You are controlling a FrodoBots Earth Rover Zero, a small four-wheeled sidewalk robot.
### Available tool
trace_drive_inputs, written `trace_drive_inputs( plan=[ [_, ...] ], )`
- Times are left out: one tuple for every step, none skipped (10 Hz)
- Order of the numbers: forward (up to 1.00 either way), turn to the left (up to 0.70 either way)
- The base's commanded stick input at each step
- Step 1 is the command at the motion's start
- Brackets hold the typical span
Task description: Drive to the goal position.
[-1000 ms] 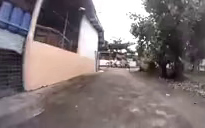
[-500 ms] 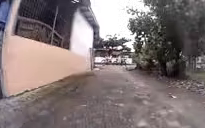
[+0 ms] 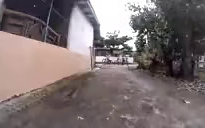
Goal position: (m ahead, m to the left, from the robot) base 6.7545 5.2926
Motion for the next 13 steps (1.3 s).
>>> trace_drive_inputs(
  plan=[
    [0.70,0.00],
    [0.70,0.00],
    [0.70,0.00],
    [0.70,0.00],
    [0.70,-0.11],
    [0.70,-0.20],
    [0.70,-0.02],
    [0.70,0.00],
    [0.70,0.00],
    [0.70,0.00],
    [0.70,-0.13],
    [0.70,-0.27],
    [0.70,-0.18]
  ],
)
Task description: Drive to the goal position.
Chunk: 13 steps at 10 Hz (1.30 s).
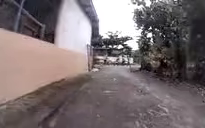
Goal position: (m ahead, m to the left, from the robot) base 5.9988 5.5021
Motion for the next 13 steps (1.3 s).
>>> trace_drive_inputs(
  plan=[
    [0.70,0.00],
    [0.70,0.00],
    [0.70,0.00],
    [0.70,0.00],
    [0.70,0.00],
    [0.70,-0.27],
    [0.70,-0.27],
    [0.70,-0.27],
    [0.70,-0.27],
    [0.70,-0.14],
    [0.70,0.00],
    [0.70,0.00],
    [0.70,0.00]
  ],
)
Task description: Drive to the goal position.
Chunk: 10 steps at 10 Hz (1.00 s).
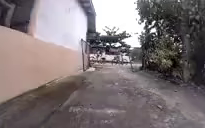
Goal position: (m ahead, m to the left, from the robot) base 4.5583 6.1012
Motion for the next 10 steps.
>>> trace_drive_inputs(
  plan=[
    [0.70,0.00],
    [0.70,-0.22],
    [0.70,-0.14],
    [0.70,0.00],
    [0.70,0.00],
    [0.70,0.00],
    [0.70,0.00],
    [0.70,0.24],
    [0.70,0.27],
    [0.70,0.11]
  ],
)
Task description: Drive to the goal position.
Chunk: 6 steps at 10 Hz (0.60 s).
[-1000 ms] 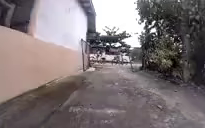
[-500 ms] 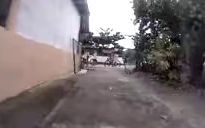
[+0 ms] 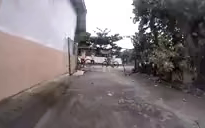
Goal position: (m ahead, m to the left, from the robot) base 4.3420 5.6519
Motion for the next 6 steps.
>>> trace_drive_inputs(
  plan=[
    [0.70,0.00],
    [0.70,0.00],
    [0.70,0.00],
    [0.70,0.00],
    [0.70,0.00],
    [0.38,0.00]
  ],
)
